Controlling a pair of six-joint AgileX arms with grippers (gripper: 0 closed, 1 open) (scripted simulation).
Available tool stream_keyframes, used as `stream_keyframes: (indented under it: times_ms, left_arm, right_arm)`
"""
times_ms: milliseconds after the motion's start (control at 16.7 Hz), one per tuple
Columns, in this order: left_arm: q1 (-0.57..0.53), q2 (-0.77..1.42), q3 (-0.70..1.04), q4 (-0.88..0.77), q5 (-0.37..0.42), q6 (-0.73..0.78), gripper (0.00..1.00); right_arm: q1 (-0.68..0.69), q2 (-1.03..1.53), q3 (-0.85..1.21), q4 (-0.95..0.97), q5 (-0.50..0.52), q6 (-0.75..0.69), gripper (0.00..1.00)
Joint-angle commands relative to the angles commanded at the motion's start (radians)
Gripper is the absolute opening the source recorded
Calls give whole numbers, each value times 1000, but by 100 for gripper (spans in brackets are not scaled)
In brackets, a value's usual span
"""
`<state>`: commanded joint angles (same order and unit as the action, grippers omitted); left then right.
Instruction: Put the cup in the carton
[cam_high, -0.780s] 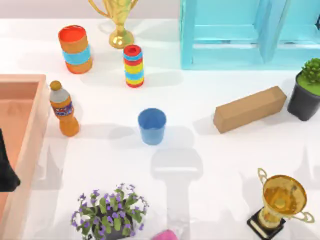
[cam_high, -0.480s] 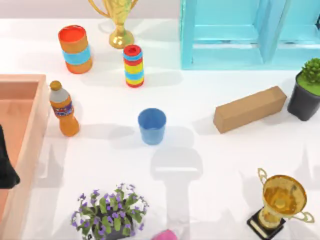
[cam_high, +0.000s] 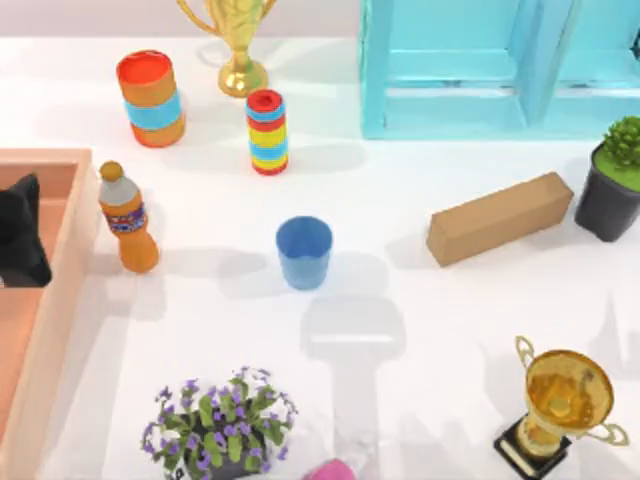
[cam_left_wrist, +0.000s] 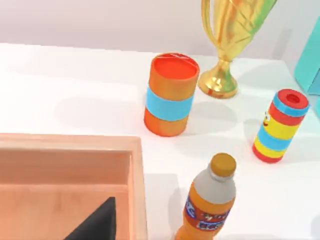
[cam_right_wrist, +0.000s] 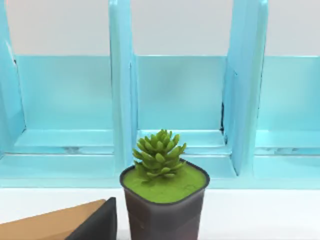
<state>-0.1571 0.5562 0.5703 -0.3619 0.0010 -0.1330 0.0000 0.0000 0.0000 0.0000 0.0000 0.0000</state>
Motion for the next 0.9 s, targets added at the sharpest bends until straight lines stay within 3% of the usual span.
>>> stream_keyframes:
  times_ms: [900]
  left_arm:
    - [-386, 1438, 1439, -941, 4, -370, 100]
  right_arm:
    - [0, 0, 0, 0, 0, 0, 100]
